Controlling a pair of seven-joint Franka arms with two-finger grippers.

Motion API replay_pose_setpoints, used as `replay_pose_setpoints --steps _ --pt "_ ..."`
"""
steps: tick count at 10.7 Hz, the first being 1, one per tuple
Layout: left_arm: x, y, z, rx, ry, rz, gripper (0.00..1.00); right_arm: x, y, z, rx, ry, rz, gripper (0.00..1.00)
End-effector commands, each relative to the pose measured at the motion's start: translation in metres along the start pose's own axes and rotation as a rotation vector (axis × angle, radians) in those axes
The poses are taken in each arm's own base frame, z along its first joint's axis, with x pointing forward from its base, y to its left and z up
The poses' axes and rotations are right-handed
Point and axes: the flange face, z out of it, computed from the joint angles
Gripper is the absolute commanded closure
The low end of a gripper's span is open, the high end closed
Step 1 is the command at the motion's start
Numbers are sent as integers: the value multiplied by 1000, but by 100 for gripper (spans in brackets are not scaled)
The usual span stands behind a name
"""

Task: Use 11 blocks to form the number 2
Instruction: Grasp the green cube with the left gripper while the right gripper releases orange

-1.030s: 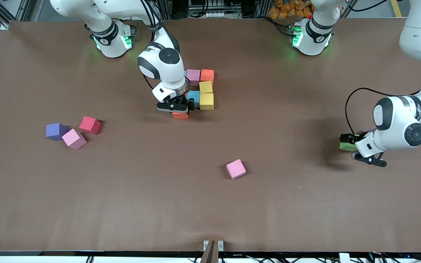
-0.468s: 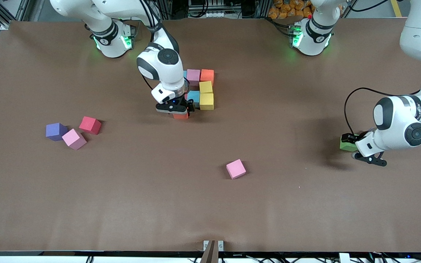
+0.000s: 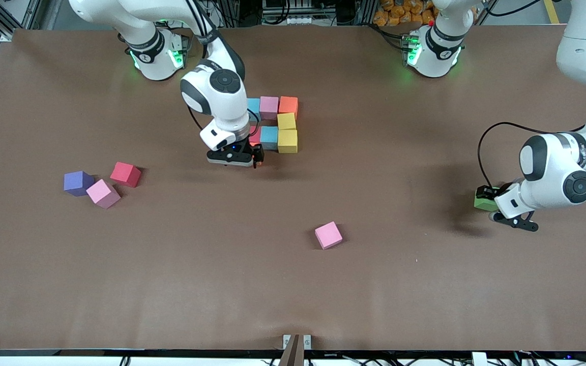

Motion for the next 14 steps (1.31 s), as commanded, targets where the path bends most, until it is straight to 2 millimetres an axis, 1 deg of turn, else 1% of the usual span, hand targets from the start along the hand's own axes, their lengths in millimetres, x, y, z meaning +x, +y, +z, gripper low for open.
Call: replay_pose_setpoints --steps 1,2,3,5,6,7,9,10,11,13,14 --pt "0 0 -9 25 9 26 57 16 6 -7 -3 15 -37 0" --pt "0 -1 -10 26 12 24 58 24 8 -11 1 23 -51 0" --pt "4 0 -21 36 28 25 71 36 18 -11 1 26 -75 0" --pt "8 2 -37 35 6 19 77 57 43 -12 -9 24 -121 0" --pt "10 2 -41 34 0 20 80 66 54 -13 -11 23 -143 0" --pt "11 4 -41 34 0 23 80 77 73 -12 -29 10 -159 0" --pt "11 5 -41 30 0 22 88 93 104 -19 -45 -27 -189 0" --pt "11 5 -41 26 1 19 91 102 125 -22 -50 -56 -195 0" --pt "11 6 -42 25 3 19 92 111 144 -24 -39 -76 -220 0" --pt "15 14 -43 25 4 23 95 122 176 -27 -1 -112 -275 0" --pt "17 17 -44 25 3 19 96 126 191 -25 8 -120 -317 0"
